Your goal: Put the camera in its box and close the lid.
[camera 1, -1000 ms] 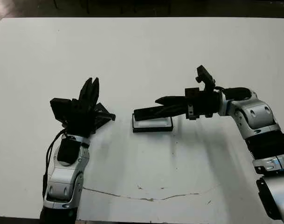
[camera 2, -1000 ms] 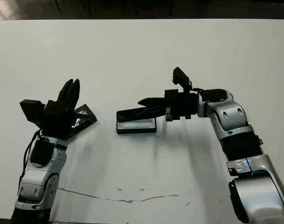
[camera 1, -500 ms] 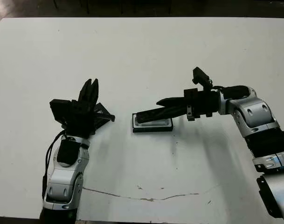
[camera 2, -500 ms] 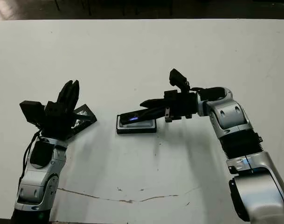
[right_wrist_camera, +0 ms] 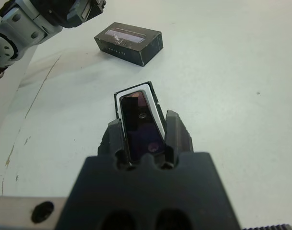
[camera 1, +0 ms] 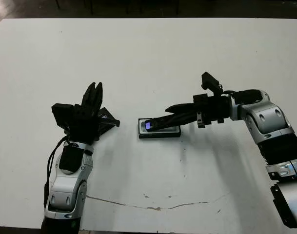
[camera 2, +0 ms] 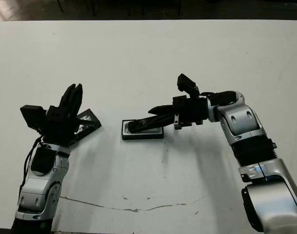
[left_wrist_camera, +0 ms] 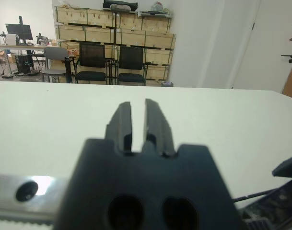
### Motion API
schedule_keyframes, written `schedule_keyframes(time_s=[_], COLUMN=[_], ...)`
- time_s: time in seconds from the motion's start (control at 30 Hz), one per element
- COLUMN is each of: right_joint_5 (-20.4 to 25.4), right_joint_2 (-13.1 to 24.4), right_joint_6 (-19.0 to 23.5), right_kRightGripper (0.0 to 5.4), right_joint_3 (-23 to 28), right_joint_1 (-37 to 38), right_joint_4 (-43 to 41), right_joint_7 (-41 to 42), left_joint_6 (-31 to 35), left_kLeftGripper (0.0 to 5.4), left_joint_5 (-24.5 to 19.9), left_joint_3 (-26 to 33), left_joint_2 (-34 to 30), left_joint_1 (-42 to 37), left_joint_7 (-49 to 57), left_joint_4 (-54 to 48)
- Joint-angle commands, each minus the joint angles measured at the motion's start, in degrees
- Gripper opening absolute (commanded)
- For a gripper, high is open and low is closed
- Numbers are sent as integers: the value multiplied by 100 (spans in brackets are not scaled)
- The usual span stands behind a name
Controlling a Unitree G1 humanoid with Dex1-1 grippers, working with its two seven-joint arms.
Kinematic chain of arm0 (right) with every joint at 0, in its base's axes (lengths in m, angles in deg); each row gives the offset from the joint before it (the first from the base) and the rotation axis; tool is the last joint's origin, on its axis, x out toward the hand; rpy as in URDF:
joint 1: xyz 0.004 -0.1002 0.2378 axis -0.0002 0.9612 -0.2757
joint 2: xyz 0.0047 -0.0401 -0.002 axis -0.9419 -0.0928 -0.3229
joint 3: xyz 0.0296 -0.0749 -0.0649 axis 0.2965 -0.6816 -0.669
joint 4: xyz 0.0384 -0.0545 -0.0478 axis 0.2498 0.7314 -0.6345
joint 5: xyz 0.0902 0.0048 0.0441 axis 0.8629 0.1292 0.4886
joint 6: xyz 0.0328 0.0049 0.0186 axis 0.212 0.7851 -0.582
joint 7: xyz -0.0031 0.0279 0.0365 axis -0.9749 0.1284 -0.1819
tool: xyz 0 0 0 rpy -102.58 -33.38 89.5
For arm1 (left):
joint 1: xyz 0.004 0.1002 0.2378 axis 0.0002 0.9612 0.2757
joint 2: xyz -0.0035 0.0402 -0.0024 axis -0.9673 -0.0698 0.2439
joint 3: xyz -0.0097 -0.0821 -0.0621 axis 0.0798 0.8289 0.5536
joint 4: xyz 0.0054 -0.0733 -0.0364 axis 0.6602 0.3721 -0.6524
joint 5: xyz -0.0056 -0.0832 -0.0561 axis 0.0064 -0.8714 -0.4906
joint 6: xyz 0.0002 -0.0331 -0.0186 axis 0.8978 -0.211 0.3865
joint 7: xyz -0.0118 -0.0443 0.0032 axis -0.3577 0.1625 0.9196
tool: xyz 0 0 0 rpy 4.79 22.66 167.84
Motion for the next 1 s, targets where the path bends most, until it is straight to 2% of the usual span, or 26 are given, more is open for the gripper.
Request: schedule_keyframes(time_s=[0.03, 0.33, 0.5, 0.8, 1.0], right_joint_5=[-131, -359, -411, -293, -297], right_joint_2=[78, -9, -96, -421, -615], right_joint_6=[96, -159, -158, 159, 185], right_kRightGripper=[12, 12, 12, 12, 12], right_joint_3=[-126, -297, -378, -509, -615], right_joint_1=[159, 192, 237, 277, 271], right_joint_4=[7, 157, 23, -390, -521], right_joint_7=[16, -28, -179, -406, -457], left_joint_6=[5, 48, 12, 58, 94], left_kLeftGripper=[0, 0, 0, 0, 0], left_joint_5=[56, 59, 71, 72, 109], left_joint_3=[-1, -3, -8, -24, -64], left_joint_2=[-29, -39, -59, -47, -19], left_joint_1=[94, 124, 149, 191, 218], left_joint_7=[11, 20, 0, 12, 53], left_joint_4=[58, 57, 50, 6, -34])
